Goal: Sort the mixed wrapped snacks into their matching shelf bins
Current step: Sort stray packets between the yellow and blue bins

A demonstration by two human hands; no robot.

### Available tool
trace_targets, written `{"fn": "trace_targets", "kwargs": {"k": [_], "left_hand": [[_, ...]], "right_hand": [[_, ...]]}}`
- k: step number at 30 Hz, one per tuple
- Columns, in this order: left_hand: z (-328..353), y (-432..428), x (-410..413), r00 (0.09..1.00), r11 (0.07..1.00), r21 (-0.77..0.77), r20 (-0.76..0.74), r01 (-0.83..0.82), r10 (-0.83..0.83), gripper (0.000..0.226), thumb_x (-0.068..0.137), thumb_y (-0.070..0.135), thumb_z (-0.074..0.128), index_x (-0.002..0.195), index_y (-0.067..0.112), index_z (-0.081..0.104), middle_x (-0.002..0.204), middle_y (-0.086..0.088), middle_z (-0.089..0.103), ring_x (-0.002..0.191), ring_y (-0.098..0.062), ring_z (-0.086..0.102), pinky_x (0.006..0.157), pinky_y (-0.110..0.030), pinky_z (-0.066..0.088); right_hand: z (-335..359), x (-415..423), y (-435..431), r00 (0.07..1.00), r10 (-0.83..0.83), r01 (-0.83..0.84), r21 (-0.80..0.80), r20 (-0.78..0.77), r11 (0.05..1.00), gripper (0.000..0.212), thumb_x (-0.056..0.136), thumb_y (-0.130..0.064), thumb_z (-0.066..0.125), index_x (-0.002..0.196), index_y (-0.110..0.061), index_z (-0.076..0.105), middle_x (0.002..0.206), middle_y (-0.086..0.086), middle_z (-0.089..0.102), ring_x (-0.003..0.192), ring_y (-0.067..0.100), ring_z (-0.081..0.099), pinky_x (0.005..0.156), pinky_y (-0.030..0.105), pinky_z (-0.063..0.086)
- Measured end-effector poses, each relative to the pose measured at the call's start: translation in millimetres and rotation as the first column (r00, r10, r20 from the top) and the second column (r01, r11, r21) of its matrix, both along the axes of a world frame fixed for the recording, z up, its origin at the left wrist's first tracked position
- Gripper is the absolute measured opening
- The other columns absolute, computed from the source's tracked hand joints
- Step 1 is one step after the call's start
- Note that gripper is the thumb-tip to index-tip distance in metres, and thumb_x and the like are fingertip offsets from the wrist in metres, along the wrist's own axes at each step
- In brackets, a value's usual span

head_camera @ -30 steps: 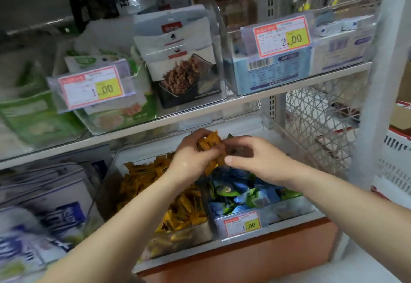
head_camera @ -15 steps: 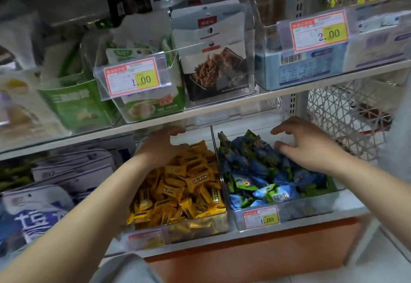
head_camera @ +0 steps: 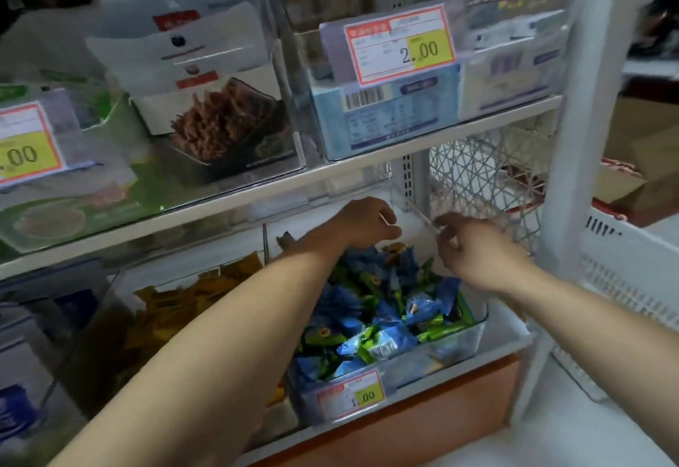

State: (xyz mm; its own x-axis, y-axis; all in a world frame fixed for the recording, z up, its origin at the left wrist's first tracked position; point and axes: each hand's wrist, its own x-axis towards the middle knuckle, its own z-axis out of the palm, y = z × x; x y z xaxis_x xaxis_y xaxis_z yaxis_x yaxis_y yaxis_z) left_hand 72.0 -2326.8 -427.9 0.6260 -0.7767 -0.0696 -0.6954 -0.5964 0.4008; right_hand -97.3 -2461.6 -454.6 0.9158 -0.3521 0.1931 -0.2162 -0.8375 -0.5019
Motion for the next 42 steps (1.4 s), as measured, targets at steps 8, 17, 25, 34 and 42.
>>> {"fn": "trace_targets", "kwargs": {"k": [8, 17, 25, 34, 42], "left_hand": [[-55.7, -48.7, 43.8, 0.996, 0.959, 0.283, -0.091, 0.001, 0.026, 0.062, 0.091, 0.046, 0.063, 0.139, 0.010, 0.050, 0.146, -0.010, 0.047, 0.128, -0.026, 0.048, 0.097, -0.031, 0.039], [-56.0, -28.0, 45.8, 0.953, 0.951, 0.250, -0.283, 0.180, -0.106, 0.046, 0.091, 0.025, 0.066, 0.135, 0.026, 0.053, 0.142, 0.000, 0.051, 0.126, -0.019, 0.050, 0.109, -0.040, 0.040], [-67.9, -30.7, 39.3, 0.989, 0.982, 0.142, -0.104, 0.123, -0.109, 0.038, 0.084, 0.023, 0.075, 0.119, 0.026, 0.063, 0.122, -0.001, 0.062, 0.108, -0.019, 0.058, 0.093, -0.033, 0.048], [-34.2, -25.8, 30.9, 0.997, 0.995, -0.092, -0.072, -0.049, 0.042, 0.024, 0.076, 0.030, 0.081, 0.097, 0.025, 0.070, 0.093, 0.009, 0.059, 0.086, -0.010, 0.059, 0.063, -0.023, 0.043], [26.6, 21.9, -27.2, 0.871, 0.834, -0.474, -0.491, -0.282, 0.015, 0.020, 0.082, 0.019, 0.078, 0.100, 0.012, 0.071, 0.090, -0.009, 0.076, 0.081, -0.022, 0.074, 0.064, -0.026, 0.059]], "right_hand": [[-14.8, -2.2, -4.4, 1.000, 0.031, -0.029, 0.174, -0.006, 0.984, 0.037, 0.101, -0.024, 0.041, 0.137, -0.021, 0.051, 0.126, 0.009, 0.064, 0.096, 0.021, 0.068, 0.078, 0.027, 0.048], [-16.7, -2.1, -4.4, 0.998, 0.046, -0.054, 0.219, 0.042, 0.974, 0.035, 0.100, -0.020, 0.042, 0.133, -0.018, 0.052, 0.110, 0.007, 0.067, 0.082, 0.020, 0.069, 0.067, 0.027, 0.048], [-17.2, -2.9, -4.4, 0.999, 0.041, -0.048, 0.236, 0.034, 0.970, 0.034, 0.100, -0.023, 0.043, 0.133, -0.021, 0.051, 0.102, 0.004, 0.068, 0.073, 0.015, 0.069, 0.069, 0.028, 0.053], [-13.5, -2.4, -5.3, 0.998, 0.041, -0.038, 0.089, -0.040, 0.995, 0.041, 0.097, -0.027, 0.043, 0.138, -0.022, 0.047, 0.126, 0.006, 0.062, 0.106, 0.024, 0.061, 0.081, 0.030, 0.049], [14.4, -6.7, 18.2, 0.971, 0.013, 0.024, -0.151, 0.237, 0.988, 0.053, 0.092, -0.039, 0.055, 0.141, -0.026, 0.042, 0.132, 0.002, 0.050, 0.116, 0.029, 0.053, 0.088, 0.041, 0.051]]}}
